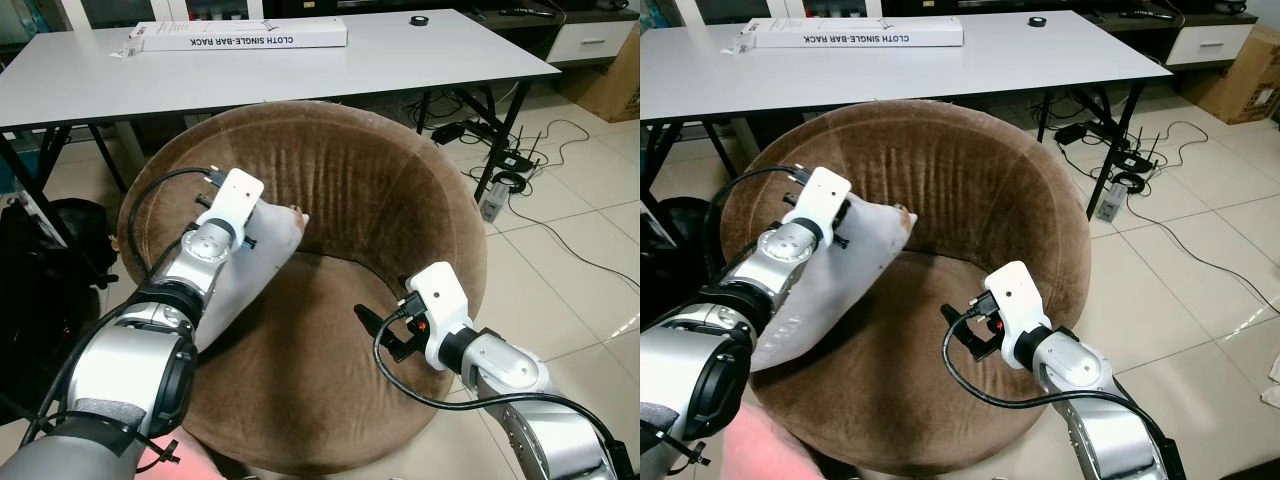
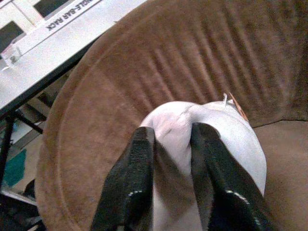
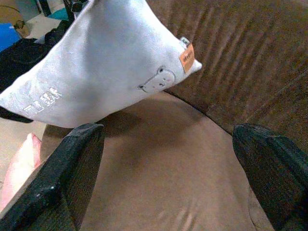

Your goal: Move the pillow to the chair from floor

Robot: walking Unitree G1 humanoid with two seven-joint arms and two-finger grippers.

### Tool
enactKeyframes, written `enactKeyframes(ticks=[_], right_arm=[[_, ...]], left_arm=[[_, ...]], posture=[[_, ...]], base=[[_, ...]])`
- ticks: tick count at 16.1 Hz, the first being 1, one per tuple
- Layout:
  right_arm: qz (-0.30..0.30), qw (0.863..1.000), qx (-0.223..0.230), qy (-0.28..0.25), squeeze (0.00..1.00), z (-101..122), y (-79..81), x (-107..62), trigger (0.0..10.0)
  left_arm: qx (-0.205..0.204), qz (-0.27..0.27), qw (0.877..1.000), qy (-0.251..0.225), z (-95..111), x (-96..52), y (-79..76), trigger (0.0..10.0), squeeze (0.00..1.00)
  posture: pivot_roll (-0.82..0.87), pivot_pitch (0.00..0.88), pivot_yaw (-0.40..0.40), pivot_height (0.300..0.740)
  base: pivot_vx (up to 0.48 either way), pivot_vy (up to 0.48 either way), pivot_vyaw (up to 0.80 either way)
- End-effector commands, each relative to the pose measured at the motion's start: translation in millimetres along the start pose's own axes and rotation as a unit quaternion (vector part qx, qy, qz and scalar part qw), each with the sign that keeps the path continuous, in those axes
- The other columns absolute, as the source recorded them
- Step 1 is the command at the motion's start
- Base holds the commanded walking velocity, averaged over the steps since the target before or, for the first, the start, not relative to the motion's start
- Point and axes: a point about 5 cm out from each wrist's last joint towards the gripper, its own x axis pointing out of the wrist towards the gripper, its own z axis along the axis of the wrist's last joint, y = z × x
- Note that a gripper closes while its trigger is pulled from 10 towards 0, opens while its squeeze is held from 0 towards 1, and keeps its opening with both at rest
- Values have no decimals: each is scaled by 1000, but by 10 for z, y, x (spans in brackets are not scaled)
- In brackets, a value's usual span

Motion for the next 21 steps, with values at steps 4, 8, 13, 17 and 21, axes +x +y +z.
enactKeyframes(ticks=[4, 8, 13, 17, 21], right_arm=[[-15, 1000, -7, 4, 0, 0, -36, -18, 10000], [-20, 1000, -7, 7, 0, -11, -46, -25, 10000], [-14, 1000, -3, 8, 0, -12, -24, 34, 10000], [-52, 998, 1, 20, 0, -75, -153, 128, 10000], [-56, 998, 0, 12, 0, -76, -201, 258, 10000]], left_arm=[[-16, -27, 999, 2, 47, 15, -43, 10000, 1000], [-21, -37, 999, 6, 19, 11, -77, 10000, 1000], [-37, -48, 998, 16, -216, -56, -147, 10000, 1000], [-85, -50, 995, -14, -381, -146, -124, 10000, 0], [-92, -58, 993, -46, -551, -275, -161, 10000, 0]], posture=[[-154, 0, 38, 740], [-150, 0, 43, 740], [-103, 0, 21, 740], [-56, 0, 10, 740], [2, 0, -8, 740]], base=[[0, 0, 0], [0, 0, 0], [0, 0, 0], [0, 0, 0], [0, 0, 0]])
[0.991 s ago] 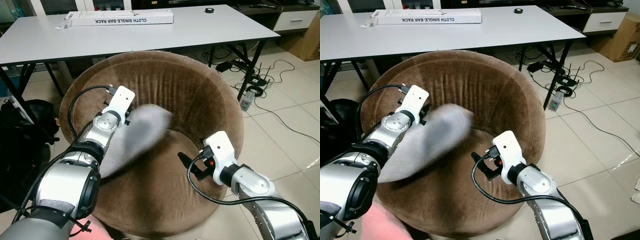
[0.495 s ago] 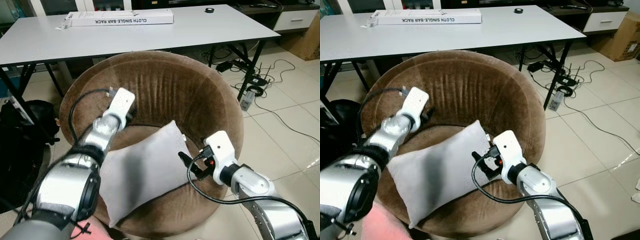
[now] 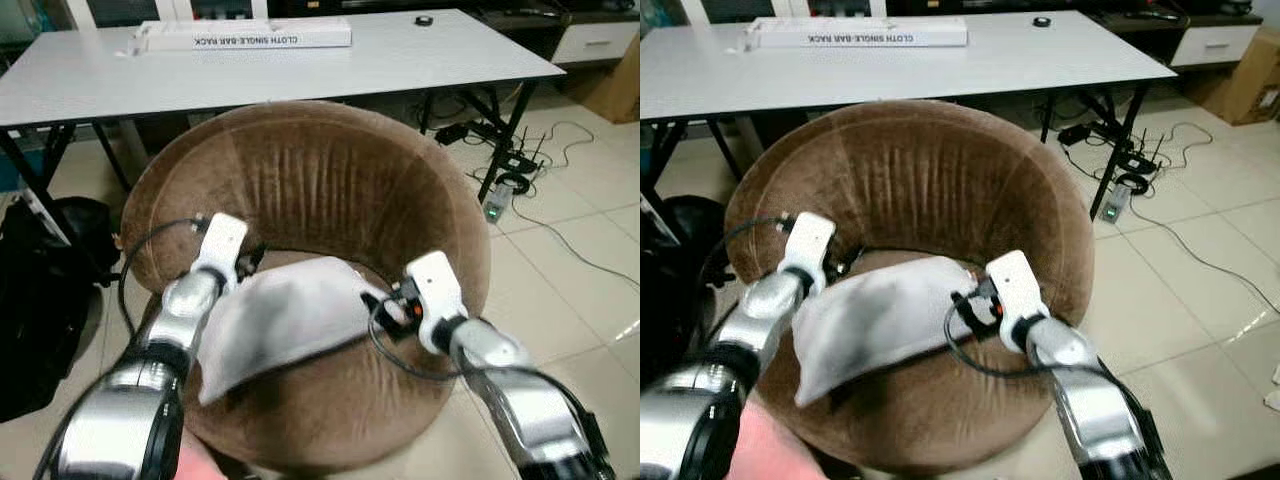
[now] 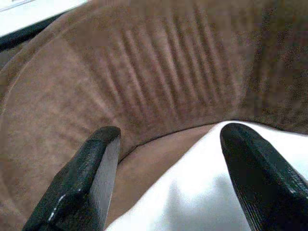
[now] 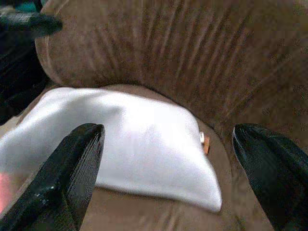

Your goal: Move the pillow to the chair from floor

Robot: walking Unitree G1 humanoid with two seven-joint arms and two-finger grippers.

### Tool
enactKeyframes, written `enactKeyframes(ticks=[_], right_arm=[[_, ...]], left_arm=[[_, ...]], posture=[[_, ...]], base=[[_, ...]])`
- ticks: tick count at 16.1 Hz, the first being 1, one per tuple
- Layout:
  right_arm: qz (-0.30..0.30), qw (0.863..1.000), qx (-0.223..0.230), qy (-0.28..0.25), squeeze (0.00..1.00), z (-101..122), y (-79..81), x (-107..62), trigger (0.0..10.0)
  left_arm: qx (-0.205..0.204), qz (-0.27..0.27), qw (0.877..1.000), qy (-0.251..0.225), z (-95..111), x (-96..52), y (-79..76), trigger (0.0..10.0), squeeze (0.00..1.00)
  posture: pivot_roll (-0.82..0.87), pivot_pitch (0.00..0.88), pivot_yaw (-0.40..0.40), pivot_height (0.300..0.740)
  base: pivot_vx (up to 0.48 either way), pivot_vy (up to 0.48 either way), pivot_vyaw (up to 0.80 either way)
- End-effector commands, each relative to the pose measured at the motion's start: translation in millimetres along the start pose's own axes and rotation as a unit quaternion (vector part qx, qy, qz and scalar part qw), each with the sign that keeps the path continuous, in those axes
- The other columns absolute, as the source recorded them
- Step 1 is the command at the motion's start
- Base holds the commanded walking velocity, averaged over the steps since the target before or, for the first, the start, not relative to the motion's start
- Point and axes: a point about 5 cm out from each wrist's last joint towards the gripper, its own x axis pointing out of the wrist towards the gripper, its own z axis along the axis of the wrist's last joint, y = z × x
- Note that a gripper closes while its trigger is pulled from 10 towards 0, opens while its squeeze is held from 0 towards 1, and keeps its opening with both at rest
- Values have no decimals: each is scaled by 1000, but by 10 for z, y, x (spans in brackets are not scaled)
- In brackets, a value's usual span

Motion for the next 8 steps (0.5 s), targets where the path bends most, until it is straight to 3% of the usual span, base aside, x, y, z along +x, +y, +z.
enactKeyframes(ticks=[1, 3, 5, 6, 7, 8], right_arm=[[3, 1000, -20, 3, 0, -52, -8, 52, 10000], [7, 1000, -21, 7, 0, -111, -19, 110, 10000], [12, 999, -33, 11, 0, -144, -27, 143, 10000], [16, 999, -40, 12, 0, -156, -35, 164, 10000], [17, 999, -43, 10, 0, -155, -47, 184, 10000], [24, 999, -40, 9, 0, -161, -45, 202, 10000]], left_arm=[[6, -29, 999, -13, -67, -78, -80, 10000, 0], [-10, -32, 999, 17, -356, -271, -201, 10000, 0], [-27, -26, 998, 47, -537, -379, -221, 10000, 0], [-27, -48, 995, 81, -693, -471, -281, 10000, 788], [-4, -123, 985, 119, -835, -563, -431, 10000, 706], [3, -168, 975, 143, -919, -615, -537, 10000, 306]], posture=[[22, 0, -11, 740], [37, 0, -14, 740], [40, 0, -11, 740], [40, 0, -11, 740], [41, 0, -13, 740], [36, 0, -13, 740]], base=[[0, 0, 0], [0, 0, 0], [0, 0, 0], [0, 0, 0], [0, 0, 0], [0, 0, 0]])
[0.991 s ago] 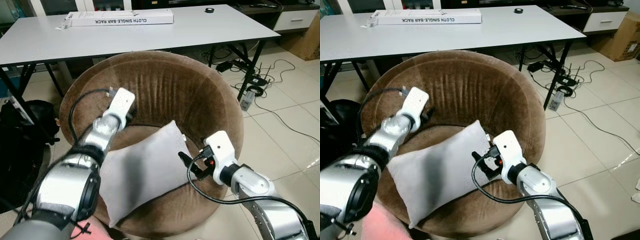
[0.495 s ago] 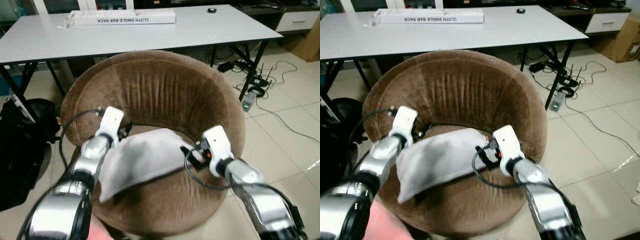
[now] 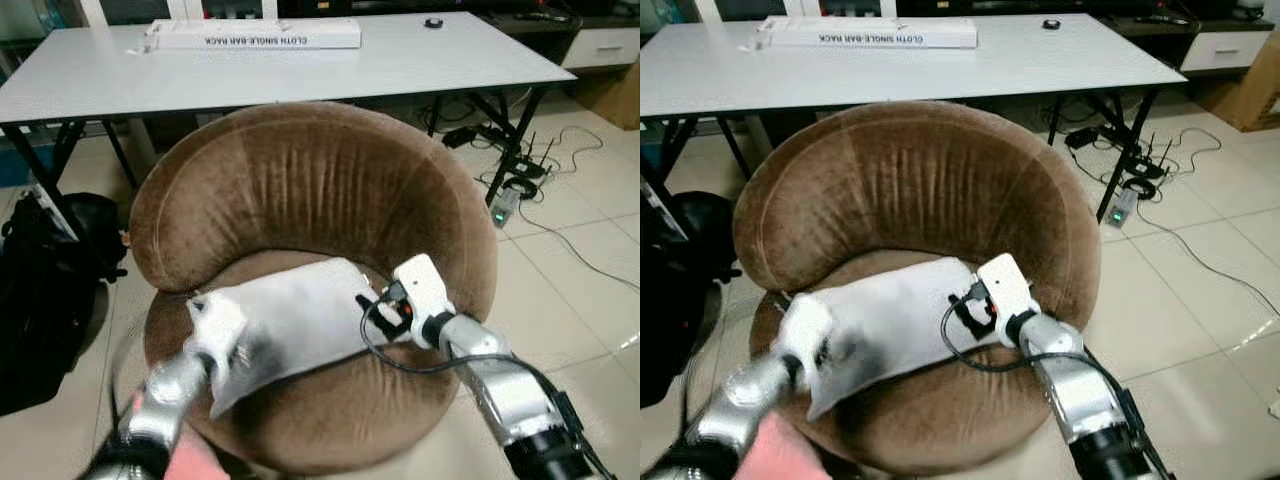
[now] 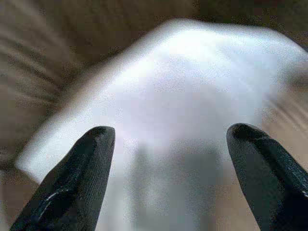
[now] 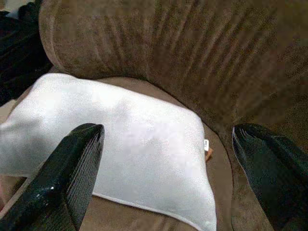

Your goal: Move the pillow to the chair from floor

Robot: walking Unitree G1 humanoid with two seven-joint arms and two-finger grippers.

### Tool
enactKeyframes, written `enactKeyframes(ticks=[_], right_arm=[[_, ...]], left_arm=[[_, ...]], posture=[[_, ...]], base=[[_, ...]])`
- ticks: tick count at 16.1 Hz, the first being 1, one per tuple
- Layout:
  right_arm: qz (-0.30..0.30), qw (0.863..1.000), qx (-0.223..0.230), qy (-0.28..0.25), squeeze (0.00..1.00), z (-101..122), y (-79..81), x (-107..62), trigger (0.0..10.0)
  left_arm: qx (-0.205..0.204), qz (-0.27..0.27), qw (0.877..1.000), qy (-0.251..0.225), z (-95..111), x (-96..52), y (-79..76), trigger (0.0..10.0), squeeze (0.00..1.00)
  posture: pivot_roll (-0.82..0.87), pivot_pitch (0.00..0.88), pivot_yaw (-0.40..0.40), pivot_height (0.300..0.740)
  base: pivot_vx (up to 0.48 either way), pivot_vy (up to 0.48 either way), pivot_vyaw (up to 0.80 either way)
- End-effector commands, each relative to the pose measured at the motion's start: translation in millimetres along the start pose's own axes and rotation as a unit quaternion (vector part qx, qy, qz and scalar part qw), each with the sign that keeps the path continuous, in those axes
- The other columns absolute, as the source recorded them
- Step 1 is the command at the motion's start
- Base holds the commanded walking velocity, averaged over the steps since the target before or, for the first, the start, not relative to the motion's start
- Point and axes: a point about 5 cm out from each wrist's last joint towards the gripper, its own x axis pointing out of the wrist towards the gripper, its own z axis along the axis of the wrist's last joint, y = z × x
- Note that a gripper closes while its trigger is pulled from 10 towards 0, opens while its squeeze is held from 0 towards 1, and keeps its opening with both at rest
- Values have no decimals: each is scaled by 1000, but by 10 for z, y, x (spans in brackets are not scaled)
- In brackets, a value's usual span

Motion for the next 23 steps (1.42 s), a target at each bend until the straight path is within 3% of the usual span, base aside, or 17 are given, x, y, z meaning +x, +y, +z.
enactKeyframes(ticks=[1, 3, 5, 7, 9, 13, 16, 19, 20, 23], right_arm=[[12, 1000, -7, -1, 0, 13, 14, 27, 10000], [31, 999, -5, 5, 0, -15, 12, 90, 10000], [46, 997, -48, 42, 0, -145, 8, 216, 10000], [50, 995, -62, 58, 0, -232, -1, 212, 10000], [8, 996, -6, 84, 0, -374, -116, 178, 10000], [-26, 995, 26, 96, 0, -517, -186, 95, 10000], [-2, 996, 31, 86, 0, -487, -131, 55, 10000], [77, 995, -12, 68, 0, -443, 40, -59, 10000], [110, 990, -48, 78, 0, -482, 105, -99, 10000], [170, 972, -114, 114, 0, -707, 247, -152, 10000]], left_arm=[[10, -39, 999, 23, -46, 24, -85, 10000, 0], [28, -57, 996, 64, -119, 67, -148, 10000, 0], [72, -16, 994, 87, -59, 161, -125, 10000, 0], [88, 5, 992, 87, -23, 189, -112, 10000, 0], [74, 8, 995, 65, 55, 254, -189, 10000, 0], [64, -112, 990, 58, 31, 338, -673, 10000, 0], [90, -160, 975, 126, -217, 262, -822, 10000, 0], [111, -94, 978, 152, -360, 181, -656, 10000, 0], [113, -50, 981, 150, -355, 159, -513, 10000, 0], [134, -4, 979, 152, -344, 108, -282, 10000, 0]], posture=[[36, 0, -13, 740], [19, 0, -12, 740], [-7, 0, -8, 740], [-13, 0, -19, 740], [-14, 0, -34, 740], [-54, 0, -12, 740], [-65, 23, -4, 740], [-82, 80, -21, 740], [-94, 101, -24, 740], [-65, 173, -42, 740]], base=[[0, 0, 0], [0, 0, 0], [0, 0, 0], [0, 0, 0], [0, 0, 0], [0, 0, 0], [0, 0, 0], [0, 0, 0], [0, 0, 0], [0, 0, 0]])
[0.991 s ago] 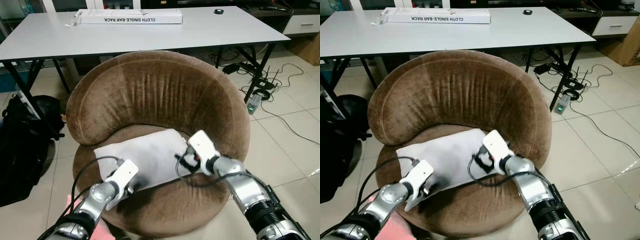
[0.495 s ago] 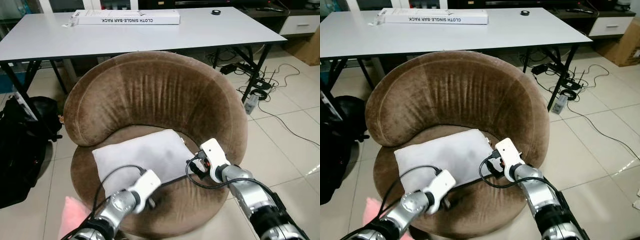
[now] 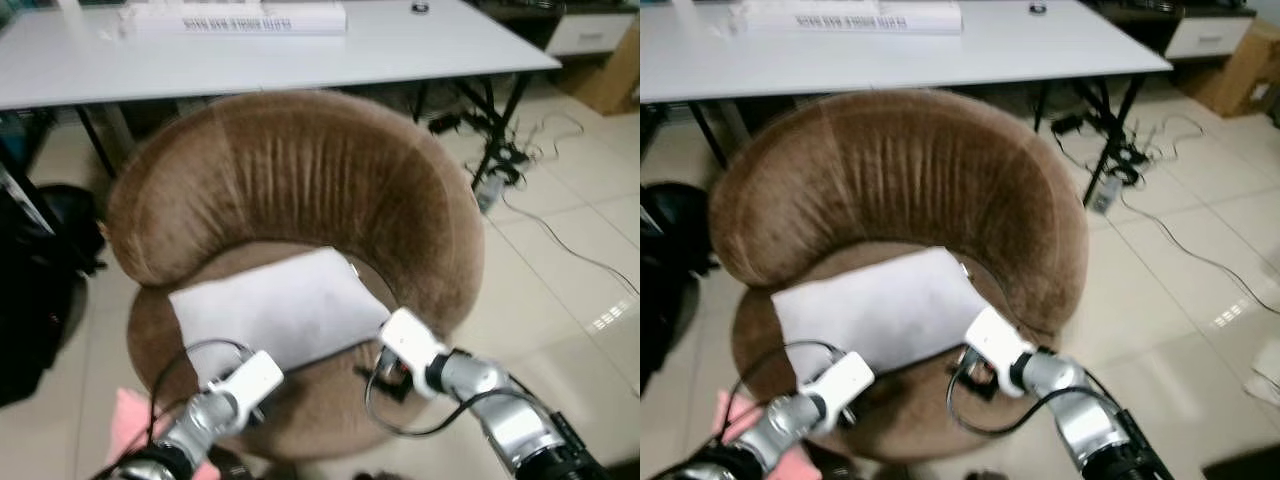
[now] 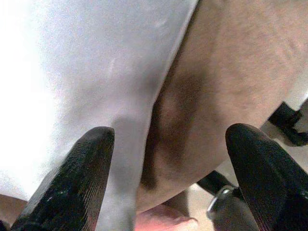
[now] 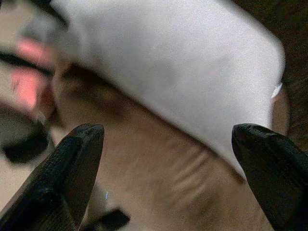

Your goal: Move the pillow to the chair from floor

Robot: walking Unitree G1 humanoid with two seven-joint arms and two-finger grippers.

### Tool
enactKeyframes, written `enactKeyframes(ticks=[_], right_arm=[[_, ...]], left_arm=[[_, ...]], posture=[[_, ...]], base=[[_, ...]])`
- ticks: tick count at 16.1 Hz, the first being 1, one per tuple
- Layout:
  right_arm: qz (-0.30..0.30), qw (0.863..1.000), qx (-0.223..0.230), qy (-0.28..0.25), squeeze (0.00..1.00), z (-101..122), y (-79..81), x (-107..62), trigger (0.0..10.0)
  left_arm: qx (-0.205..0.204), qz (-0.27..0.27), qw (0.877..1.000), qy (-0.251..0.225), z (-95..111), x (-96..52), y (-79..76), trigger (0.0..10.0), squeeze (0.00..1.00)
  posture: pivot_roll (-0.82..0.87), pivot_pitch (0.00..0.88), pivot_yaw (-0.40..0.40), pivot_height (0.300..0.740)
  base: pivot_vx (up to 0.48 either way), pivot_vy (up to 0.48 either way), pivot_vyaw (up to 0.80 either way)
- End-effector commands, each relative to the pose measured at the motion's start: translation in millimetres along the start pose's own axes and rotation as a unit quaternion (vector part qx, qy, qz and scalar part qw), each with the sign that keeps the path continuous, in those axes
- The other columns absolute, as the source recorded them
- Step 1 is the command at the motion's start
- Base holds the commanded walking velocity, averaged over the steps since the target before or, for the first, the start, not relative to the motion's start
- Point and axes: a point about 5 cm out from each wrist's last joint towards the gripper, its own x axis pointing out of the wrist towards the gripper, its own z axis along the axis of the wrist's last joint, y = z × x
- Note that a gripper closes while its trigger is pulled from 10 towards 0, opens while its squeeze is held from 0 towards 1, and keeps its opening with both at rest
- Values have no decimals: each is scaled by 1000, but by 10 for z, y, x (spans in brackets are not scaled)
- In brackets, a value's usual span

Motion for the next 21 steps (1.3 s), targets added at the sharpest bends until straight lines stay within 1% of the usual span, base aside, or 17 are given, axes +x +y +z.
enactKeyframes(ticks=[1, 2, 4, 5, 6, 8, 9, 10, 12, 13, 15, 16, 17, 18, 19, 20, 21], right_arm=[[33, 999, -25, 30, 0, -145, 113, -14, 10000], [54, 997, -31, 41, 0, -196, 215, 14, 10000], [66, 996, -33, 41, 0, -194, 294, 65, 10000], [76, 995, -46, 35, 0, -161, 368, 133, 10000], [79, 995, -50, 31, 0, -146, 400, 159, 10000], [103, 993, -62, 21, 0, -96, 564, 244, 10000], [108, 992, -66, 19, 0, -84, 598, 253, 10000], [112, 991, -70, 14, 0, -51, 647, 263, 10000], [110, 991, -70, 5, 0, -9, 655, 267, 10000], [109, 991, -71, 0, 0, 11, 661, 257, 10000], [113, 990, -79, -3, 0, 27, 682, 228, 10000], [113, 990, -80, -3, 0, 29, 682, 223, 10000], [113, 990, -82, -4, 0, 30, 684, 213, 10000], [113, 990, -82, -4, 0, 27, 688, 203, 10000], [113, 990, -83, -4, 0, 30, 691, 201, 10000], [112, 990, -83, -4, 0, 39, 702, 201, 10000], [111, 990, -83, -6, 0, 49, 711, 200, 10000]], left_arm=[[4, 6, 1000, 10, -46, -10, 5, 10000, 0], [0, 6, 1000, 16, -93, -20, -18, 10000, 0], [-8, 8, 1000, 14, -115, -25, -46, 10000, 0], [-20, 14, 1000, 6, -115, -25, -74, 10000, 0], [-23, 17, 1000, 3, -116, -25, -88, 10000, 0], [-32, 14, 999, 8, -170, -30, -192, 10000, 0], [-27, 8, 1000, 13, -199, -36, -221, 10000, 0], [-11, 5, 1000, 28, -278, -59, -246, 10000, 0], [8, 21, 998, 58, -410, -108, -179, 10000, 0], [13, 40, 997, 71, -475, -141, -104, 10000, 0], [41, 98, 990, 96, -580, -235, 173, 10000, 0], [43, 109, 988, 98, -584, -251, 232, 10000, 0], [66, 141, 982, 108, -580, -308, 457, 10000, 0], [80, 169, 976, 109, -532, -354, 666, 10000, 0], [81, 188, 973, 107, -488, -378, 785, 10000, 0], [95, 236, 962, 99, -350, -451, 1087, 10000, 0], [110, 263, 954, 97, -260, -503, 1261, 10000, 0]], posture=[[-58, 182, -48, 740], [-52, 199, -50, 740], [-55, 226, -50, 740], [-52, 247, -52, 740], [-49, 251, -52, 740], [-37, 262, -56, 740], [-38, 263, -56, 740], [-48, 265, -54, 740], [-58, 267, -55, 740], [-68, 267, -56, 740], [-87, 257, -59, 740], [-87, 257, -59, 740], [-89, 252, -58, 740], [-89, 247, -57, 740], [-89, 247, -57, 740], [-92, 239, -53, 740], [-92, 234, -49, 740]], base=[[0, 0, 0], [0, 0, 0], [0, 0, 0], [0, 0, 0], [0, 0, 0], [0, 0, 0], [0, 0, 0], [0, 0, 0], [0, 0, 0], [0, 0, 0], [0, 0, 0], [0, 0, 0], [0, 0, 0], [0, 0, 0], [0, 0, 0], [0, 0, 0], [0, 0, 0]])
